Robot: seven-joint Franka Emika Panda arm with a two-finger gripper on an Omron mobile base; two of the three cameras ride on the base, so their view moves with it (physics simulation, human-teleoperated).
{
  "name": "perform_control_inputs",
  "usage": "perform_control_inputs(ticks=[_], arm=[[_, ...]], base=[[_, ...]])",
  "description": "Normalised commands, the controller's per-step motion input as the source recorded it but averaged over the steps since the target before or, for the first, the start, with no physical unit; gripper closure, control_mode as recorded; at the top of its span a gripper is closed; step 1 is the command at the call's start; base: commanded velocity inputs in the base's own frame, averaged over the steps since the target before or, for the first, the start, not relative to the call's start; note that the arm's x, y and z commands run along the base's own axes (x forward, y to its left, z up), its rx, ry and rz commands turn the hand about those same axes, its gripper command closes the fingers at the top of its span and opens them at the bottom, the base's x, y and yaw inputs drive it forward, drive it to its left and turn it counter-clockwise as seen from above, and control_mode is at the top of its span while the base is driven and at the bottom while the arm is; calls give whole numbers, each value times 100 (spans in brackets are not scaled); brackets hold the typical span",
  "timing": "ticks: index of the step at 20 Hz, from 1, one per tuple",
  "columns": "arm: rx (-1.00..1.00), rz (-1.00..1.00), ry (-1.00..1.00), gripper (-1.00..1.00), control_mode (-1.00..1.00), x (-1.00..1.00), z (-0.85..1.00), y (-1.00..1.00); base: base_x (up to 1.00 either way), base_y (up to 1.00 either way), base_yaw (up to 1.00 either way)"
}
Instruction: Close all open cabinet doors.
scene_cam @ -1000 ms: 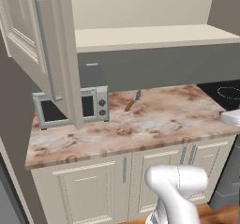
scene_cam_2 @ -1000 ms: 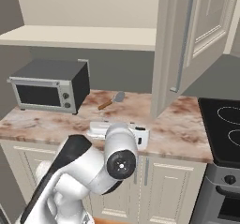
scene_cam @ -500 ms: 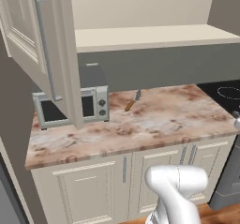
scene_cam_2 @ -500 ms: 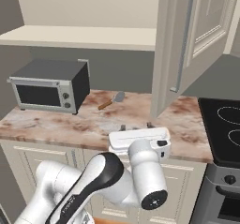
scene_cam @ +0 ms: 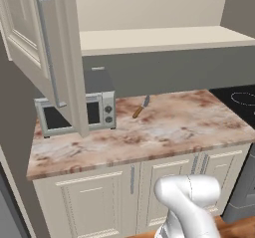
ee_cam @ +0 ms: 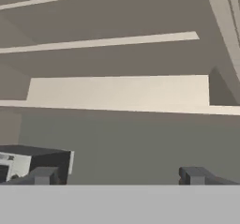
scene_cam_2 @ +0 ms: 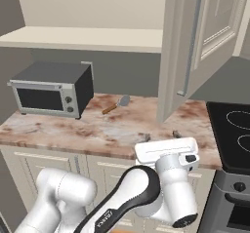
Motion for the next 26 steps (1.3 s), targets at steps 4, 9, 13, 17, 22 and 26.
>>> perform_control_inputs(ticks=[4, 9, 13, 17, 22, 26], arm=[[0, 0, -5, -100, -100, 0, 0, -59], [0, -9, -1, -100, -100, -1, -3, -43], [0, -10, 6, -100, -100, 2, -19, -26], [-10, -7, 0, -100, -100, 0, 0, -34], [-13, -3, 0, -100, -100, 0, 8, -28], [-10, 0, -3, -100, -100, 0, 23, -4]], base=[[0, 0, 0], [0, 0, 0], [0, 0, 0], [0, 0, 0], [0, 0, 0], [0, 0, 0]])
